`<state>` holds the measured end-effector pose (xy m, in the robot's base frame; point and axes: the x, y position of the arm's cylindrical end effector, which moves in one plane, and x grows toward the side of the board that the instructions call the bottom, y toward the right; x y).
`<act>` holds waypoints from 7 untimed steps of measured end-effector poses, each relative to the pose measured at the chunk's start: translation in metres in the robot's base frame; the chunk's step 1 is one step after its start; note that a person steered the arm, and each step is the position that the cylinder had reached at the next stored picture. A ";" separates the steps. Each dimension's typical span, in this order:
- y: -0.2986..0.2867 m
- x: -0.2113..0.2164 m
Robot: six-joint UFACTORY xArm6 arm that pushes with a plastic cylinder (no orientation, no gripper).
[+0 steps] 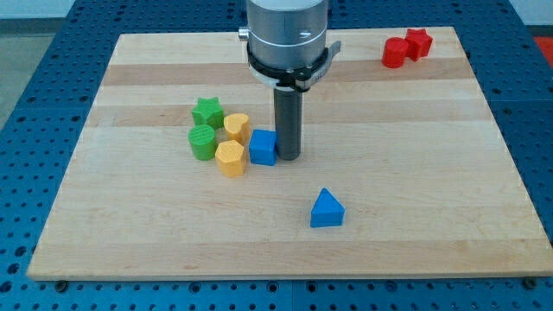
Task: Move the blue triangle up a bit
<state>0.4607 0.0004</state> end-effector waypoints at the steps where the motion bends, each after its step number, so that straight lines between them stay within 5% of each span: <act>1: 0.013 0.002; 4: 0.128 0.058; 7: 0.084 0.158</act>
<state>0.6188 0.0843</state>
